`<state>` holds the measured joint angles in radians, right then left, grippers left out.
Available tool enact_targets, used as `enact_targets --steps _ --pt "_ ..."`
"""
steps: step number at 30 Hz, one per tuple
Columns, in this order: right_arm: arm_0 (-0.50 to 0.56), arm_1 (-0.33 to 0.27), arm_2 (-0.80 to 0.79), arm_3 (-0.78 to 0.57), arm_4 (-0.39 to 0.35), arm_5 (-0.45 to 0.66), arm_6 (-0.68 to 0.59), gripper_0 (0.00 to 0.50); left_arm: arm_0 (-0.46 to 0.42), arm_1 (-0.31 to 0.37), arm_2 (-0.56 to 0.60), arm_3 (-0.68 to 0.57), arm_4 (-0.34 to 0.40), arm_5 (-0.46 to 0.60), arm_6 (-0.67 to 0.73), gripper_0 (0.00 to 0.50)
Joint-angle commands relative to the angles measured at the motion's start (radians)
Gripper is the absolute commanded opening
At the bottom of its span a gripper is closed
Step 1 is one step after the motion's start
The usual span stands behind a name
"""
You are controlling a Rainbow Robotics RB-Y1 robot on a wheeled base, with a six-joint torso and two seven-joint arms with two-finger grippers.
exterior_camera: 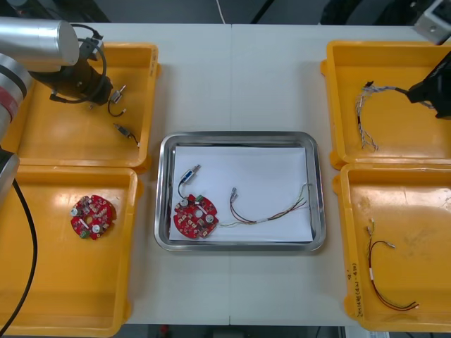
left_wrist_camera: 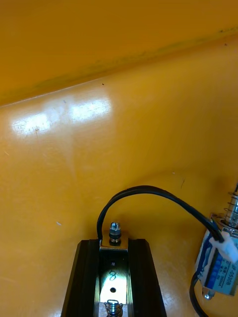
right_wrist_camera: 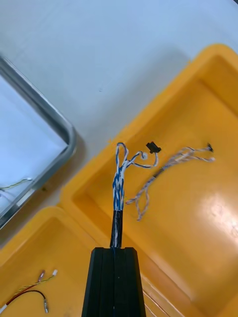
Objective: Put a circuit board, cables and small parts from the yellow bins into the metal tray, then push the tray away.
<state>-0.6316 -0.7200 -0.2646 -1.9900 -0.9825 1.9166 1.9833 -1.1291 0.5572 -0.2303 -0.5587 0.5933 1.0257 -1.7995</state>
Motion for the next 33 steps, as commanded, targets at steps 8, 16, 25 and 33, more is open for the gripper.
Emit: enact_targets --steps 8,16,25,33 --pt "0.006 -0.015 0.243 -0.245 -0.096 0.003 -0.020 0.000 0.025 0.049 0.012 -0.167 0.017 0.218 -0.081 0.000" --pt "-0.019 0.011 0.429 -0.290 -0.030 -0.025 -0.021 0.000 0.025 0.087 0.054 -0.299 0.005 0.382 -0.067 0.000" --pt "-0.056 0.097 0.594 -0.250 0.093 -0.133 -0.009 0.000 0.075 0.092 0.060 -0.532 -0.070 0.548 0.081 0.000" --pt "-0.065 0.105 0.732 -0.148 0.171 -0.281 0.020 0.000 0.118 0.093 0.060 -0.704 -0.079 0.672 0.149 0.001"
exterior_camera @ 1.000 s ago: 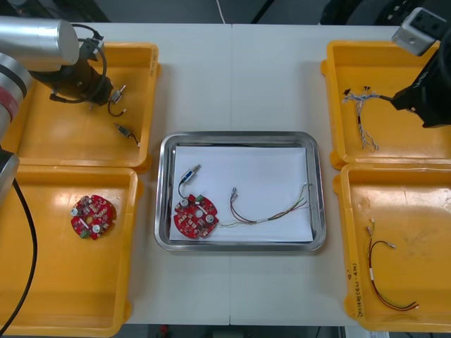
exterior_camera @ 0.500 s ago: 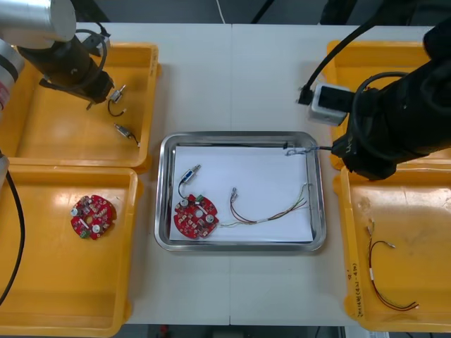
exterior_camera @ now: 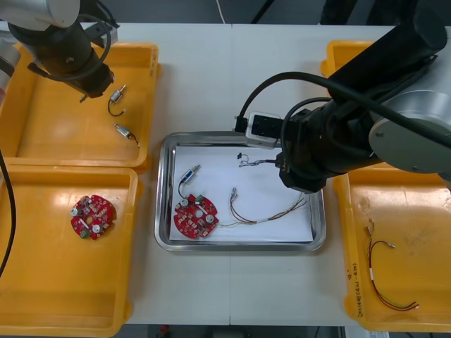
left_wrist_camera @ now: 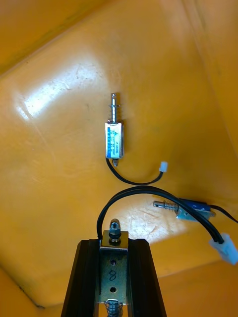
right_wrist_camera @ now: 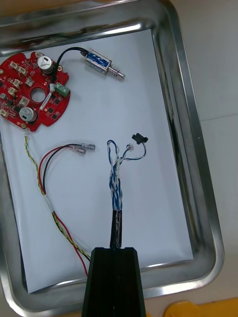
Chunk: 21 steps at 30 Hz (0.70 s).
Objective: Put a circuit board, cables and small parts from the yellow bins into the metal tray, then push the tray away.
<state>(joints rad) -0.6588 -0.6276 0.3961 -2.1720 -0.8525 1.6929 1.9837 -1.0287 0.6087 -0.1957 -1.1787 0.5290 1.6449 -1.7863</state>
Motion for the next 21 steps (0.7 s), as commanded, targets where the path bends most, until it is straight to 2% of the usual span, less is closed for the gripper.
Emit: enact_targets --steps 1,10,16,21 --pt "-0.038 0.012 0.086 0.047 0.053 -0.075 0.024 0.000 0.021 0.040 0.025 -0.104 -0.018 0.069 0.140 0.000" --pt "-0.041 0.011 0.176 0.161 0.118 -0.188 0.061 0.000 0.076 0.040 0.025 -0.282 -0.037 0.171 0.182 0.000" --pt "-0.041 -0.004 0.222 0.208 0.161 -0.245 0.090 0.000 0.078 0.034 0.025 -0.352 -0.032 0.242 0.211 0.000" --pt "-0.041 -0.029 0.236 0.222 0.165 -0.275 0.135 0.000 0.078 0.026 0.025 -0.394 -0.027 0.275 0.239 0.002"
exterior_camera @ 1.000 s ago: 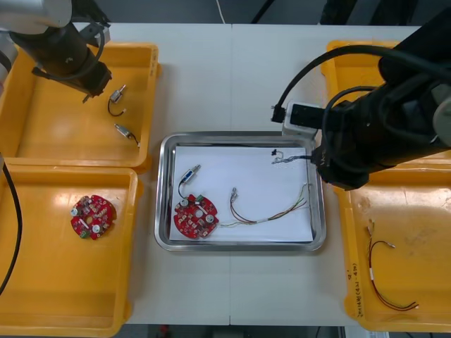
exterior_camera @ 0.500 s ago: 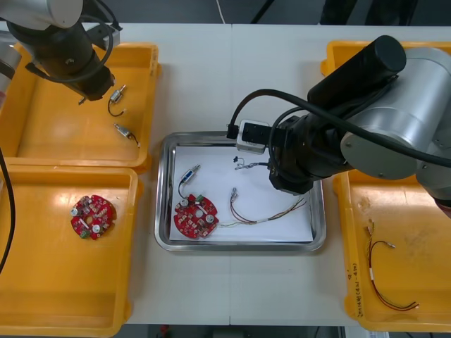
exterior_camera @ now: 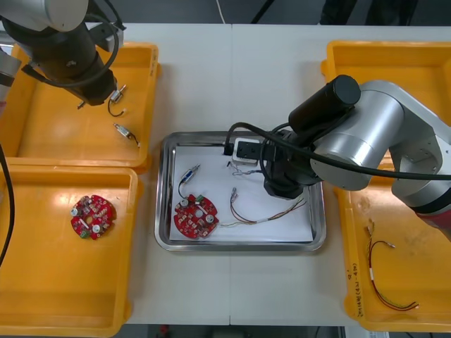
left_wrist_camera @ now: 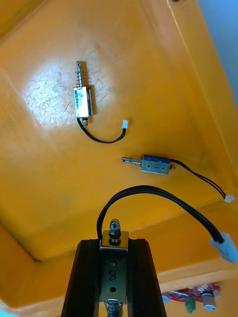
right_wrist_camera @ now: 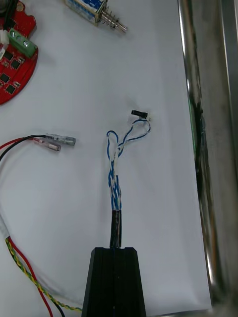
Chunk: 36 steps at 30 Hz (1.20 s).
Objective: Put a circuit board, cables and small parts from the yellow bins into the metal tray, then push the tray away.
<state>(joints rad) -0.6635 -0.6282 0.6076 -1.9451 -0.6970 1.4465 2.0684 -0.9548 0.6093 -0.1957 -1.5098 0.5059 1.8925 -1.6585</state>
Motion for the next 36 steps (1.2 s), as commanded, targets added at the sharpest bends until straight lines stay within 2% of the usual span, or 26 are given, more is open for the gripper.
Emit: enact_targets --steps 1,6,13,19,24,27,28,29,30,31,32,33,36 --pt "-0.036 -0.034 0.027 -0.002 0.014 -0.035 0.076 0.000 0.004 0.024 0.025 -0.070 0.000 0.027 0.126 0.000" --pt "-0.036 -0.048 0.029 0.035 0.005 -0.066 0.159 0.000 0.004 0.024 0.024 -0.095 0.036 0.027 0.197 0.000" --pt "-0.034 -0.076 0.032 0.083 0.013 -0.113 0.265 0.000 0.004 0.023 0.024 -0.107 0.052 0.027 0.220 0.000" --pt "-0.028 -0.076 0.032 0.104 0.060 -0.121 0.268 0.000 0.004 0.021 0.024 -0.122 0.054 0.027 0.232 0.000" --pt "-0.028 -0.074 0.032 0.114 0.053 -0.126 0.263 0.000 0.004 0.021 0.024 -0.125 0.057 0.027 0.236 0.002" --pt "-0.028 -0.068 0.032 0.114 0.040 -0.115 0.260 0.022 0.004 0.021 0.024 -0.125 0.057 0.027 0.240 0.000" --pt "-0.028 -0.065 0.032 0.114 0.039 -0.112 0.259 0.056 0.004 0.021 0.024 -0.125 0.057 0.027 0.240 0.001" --pt "-0.028 -0.062 0.032 0.114 0.036 -0.109 0.257 0.128 0.004 0.021 0.024 -0.125 0.057 0.027 0.240 0.001" --pt "-0.028 -0.061 0.032 0.114 0.036 -0.109 0.256 0.245 0.005 0.021 0.024 -0.125 0.057 0.027 0.240 0.002" --pt "-0.028 -0.059 0.032 0.114 0.036 -0.109 0.256 0.310 0.004 0.021 0.024 -0.125 0.057 0.027 0.240 0.002" --pt "-0.028 -0.057 0.032 0.114 0.037 -0.109 0.256 0.426 0.004 0.021 0.024 -0.125 0.057 0.027 0.240 0.000" --pt "-0.028 -0.056 0.032 0.114 0.042 -0.110 0.256 0.500 0.004 0.021 0.024 -0.125 0.057 0.027 0.240 0.001" --pt "-0.028 -0.056 0.032 0.114 0.047 -0.110 0.259 0.500 0.005 0.021 0.025 -0.125 0.057 0.027 0.240 0.002"
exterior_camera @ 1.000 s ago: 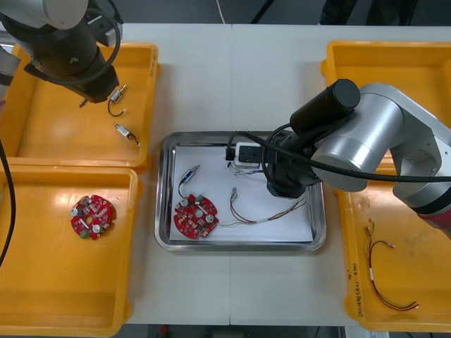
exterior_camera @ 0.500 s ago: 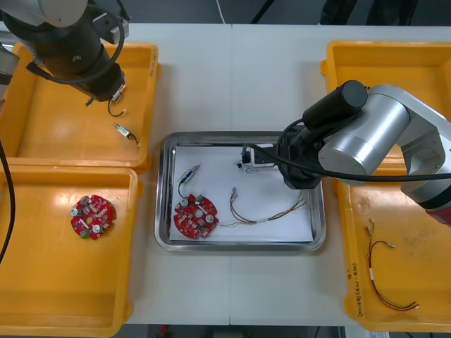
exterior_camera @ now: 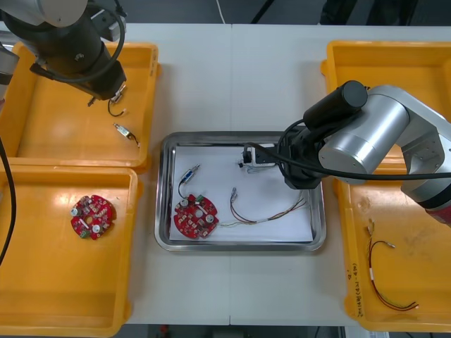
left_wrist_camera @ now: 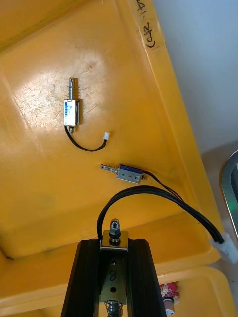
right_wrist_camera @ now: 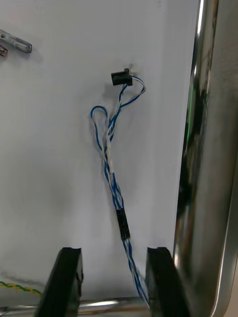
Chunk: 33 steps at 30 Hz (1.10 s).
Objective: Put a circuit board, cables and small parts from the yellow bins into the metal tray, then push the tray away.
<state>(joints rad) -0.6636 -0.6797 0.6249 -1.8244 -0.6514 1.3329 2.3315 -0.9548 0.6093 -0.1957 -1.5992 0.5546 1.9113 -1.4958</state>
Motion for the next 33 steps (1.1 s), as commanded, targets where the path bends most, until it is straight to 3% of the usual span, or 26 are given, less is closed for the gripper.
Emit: enact_targets --steps 1,9,29,33 --pt "-0.028 -0.004 0.015 -0.007 0.001 0.005 -0.001 0.500 0.005 0.021 0.025 -0.036 0.008 0.009 0.077 0.001" --pt "-0.030 -0.004 0.015 -0.049 -0.004 0.034 -0.017 0.500 0.004 0.021 0.024 -0.048 0.013 0.009 0.088 0.001" --pt "0.022 -0.004 -0.171 -0.385 0.015 0.568 -0.366 0.500 0.004 0.018 0.024 -0.133 0.076 0.009 0.161 0.001" --pt "0.050 -0.004 -0.244 -0.438 0.015 0.587 -0.434 0.500 0.004 0.017 0.018 -0.154 0.108 0.009 0.218 0.000"
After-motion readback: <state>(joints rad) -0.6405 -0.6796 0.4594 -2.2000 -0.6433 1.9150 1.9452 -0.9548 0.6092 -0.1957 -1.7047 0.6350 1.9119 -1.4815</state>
